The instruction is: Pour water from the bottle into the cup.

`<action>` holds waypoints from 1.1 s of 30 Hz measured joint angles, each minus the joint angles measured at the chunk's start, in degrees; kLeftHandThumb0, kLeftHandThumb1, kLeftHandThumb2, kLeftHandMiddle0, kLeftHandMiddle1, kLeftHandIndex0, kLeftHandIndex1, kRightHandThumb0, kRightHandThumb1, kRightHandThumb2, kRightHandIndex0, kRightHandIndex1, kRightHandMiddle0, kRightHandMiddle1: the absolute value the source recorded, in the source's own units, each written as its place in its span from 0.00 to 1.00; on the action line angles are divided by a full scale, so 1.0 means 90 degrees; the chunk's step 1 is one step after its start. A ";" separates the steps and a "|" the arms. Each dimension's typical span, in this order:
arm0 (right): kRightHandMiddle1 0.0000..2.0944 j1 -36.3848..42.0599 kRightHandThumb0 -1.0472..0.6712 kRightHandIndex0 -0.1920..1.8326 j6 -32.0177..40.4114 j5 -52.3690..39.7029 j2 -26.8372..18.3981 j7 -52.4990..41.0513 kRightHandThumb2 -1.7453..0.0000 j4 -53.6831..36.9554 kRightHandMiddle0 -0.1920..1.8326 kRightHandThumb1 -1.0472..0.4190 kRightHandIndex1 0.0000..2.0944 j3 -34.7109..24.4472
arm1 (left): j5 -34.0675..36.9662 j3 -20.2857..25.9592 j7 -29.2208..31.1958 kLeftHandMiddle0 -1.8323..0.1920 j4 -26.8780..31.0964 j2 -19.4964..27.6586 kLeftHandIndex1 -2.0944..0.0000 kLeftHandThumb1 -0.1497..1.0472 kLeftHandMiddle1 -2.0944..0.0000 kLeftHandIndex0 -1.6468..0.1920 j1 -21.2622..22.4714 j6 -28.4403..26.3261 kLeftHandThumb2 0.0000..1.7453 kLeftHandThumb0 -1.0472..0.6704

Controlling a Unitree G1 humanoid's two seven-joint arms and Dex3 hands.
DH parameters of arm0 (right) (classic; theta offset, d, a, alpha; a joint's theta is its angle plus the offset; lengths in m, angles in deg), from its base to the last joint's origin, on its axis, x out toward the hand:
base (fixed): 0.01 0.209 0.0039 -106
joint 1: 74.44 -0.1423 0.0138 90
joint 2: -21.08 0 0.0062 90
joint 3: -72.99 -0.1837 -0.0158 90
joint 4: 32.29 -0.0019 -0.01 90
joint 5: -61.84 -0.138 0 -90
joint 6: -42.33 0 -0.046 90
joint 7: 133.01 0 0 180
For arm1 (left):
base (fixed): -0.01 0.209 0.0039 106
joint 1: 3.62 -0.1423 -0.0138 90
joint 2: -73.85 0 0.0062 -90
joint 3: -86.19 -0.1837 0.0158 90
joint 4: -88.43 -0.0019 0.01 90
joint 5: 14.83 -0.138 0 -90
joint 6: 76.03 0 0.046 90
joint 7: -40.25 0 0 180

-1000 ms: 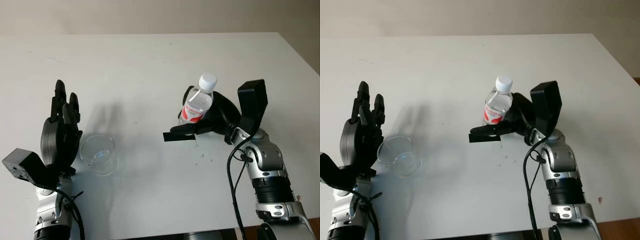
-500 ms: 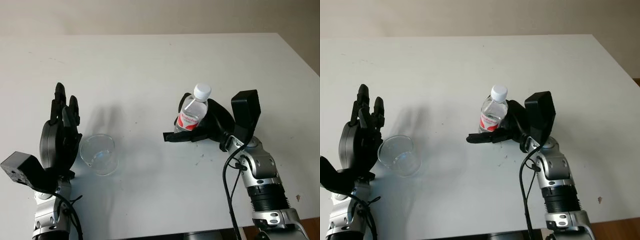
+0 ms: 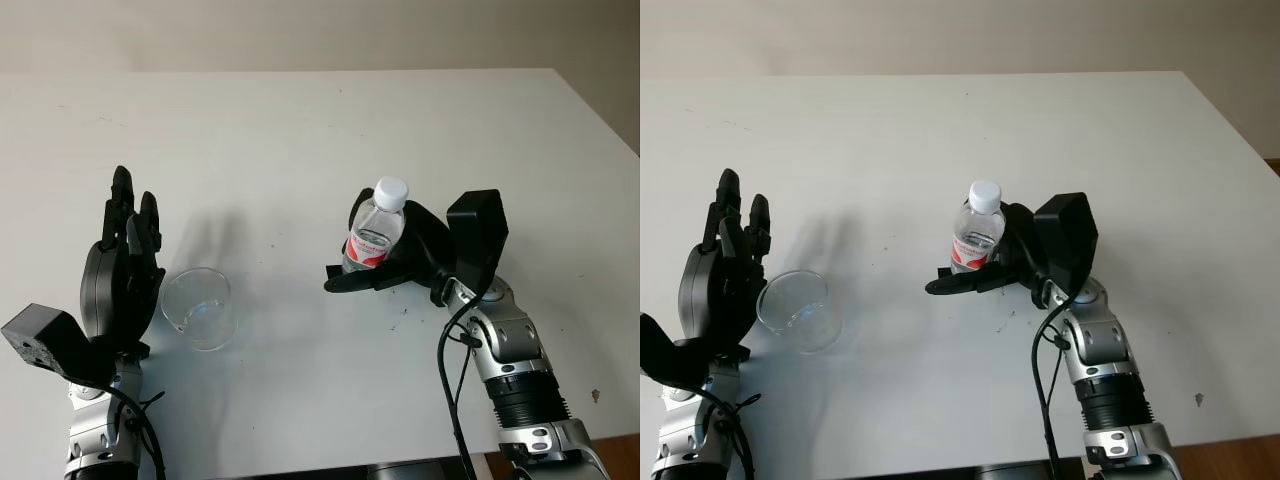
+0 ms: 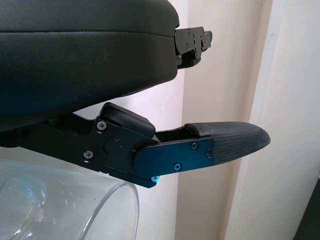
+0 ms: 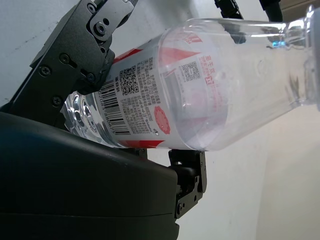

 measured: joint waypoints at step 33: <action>0.29 0.0735 0.28 0.15 -0.1355 0.0176 0.0414 0.0416 0.97 0.0215 0.14 0.08 0.22 -0.0035 | 0.0002 0.0033 -0.0010 0.94 0.0139 0.0017 1.00 1.00 1.00 0.95 -0.0060 -0.0056 0.35 0.11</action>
